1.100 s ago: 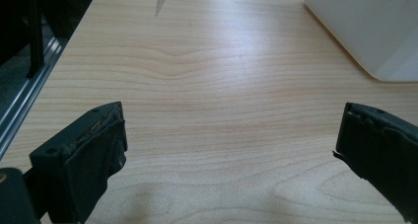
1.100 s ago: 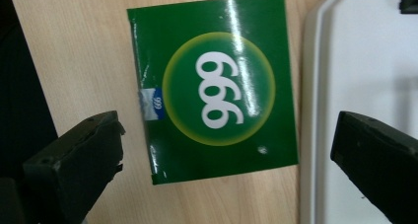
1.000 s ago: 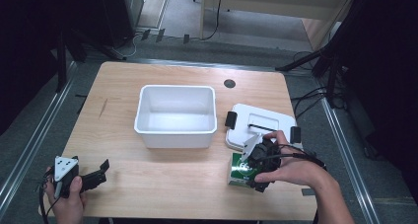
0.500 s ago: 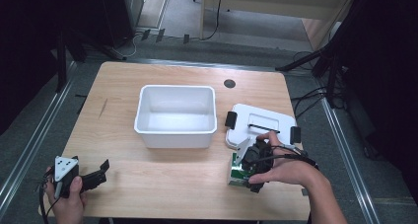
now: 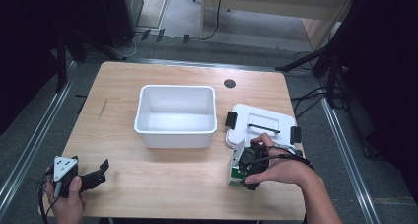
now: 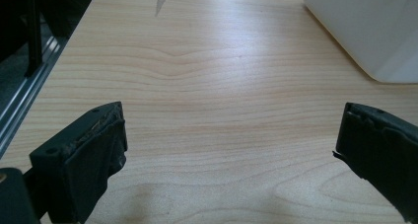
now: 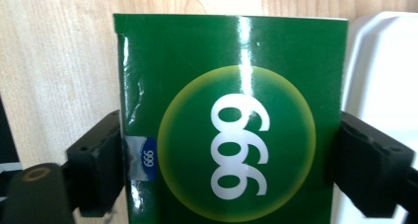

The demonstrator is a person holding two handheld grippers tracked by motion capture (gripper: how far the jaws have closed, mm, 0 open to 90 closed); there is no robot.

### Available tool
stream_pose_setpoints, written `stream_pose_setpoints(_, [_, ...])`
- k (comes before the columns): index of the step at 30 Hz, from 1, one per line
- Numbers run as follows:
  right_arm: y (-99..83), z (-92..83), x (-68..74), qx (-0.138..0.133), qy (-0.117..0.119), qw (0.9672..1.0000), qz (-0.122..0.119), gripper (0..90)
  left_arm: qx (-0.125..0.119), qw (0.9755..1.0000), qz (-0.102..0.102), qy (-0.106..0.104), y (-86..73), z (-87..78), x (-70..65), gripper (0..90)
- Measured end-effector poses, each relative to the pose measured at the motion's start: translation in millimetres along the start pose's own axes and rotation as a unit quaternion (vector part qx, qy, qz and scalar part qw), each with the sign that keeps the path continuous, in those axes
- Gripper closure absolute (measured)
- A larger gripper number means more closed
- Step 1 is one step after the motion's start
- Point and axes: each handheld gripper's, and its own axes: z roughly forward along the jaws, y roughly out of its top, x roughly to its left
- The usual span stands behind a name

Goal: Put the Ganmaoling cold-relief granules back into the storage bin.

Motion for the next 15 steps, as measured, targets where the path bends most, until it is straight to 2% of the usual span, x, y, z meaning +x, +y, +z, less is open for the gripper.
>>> stream_pose_setpoints(6, [-0.4, -1.6, -1.8, -0.002, 0.006, 1.0, -0.004, 15.0, 0.0, 1.0, 0.0, 0.0, 0.0, 0.0, -0.1, 0.0])
stream_pose_setpoints(10, [0.6, -4.5, -1.0, -0.005, -0.007, 0.9999, -0.015, 15.8, 0.0, 1.0, 0.0, 0.001, 0.0, 0.1, -0.1, 0.0])
stream_pose_setpoints(15, [1.2, -7.0, -2.4, -0.004, -0.001, 0.9999, -0.012, 16.0, 0.001, 1.0, 0.002, 0.0, 0.0, -0.2, -0.2, 0.0])
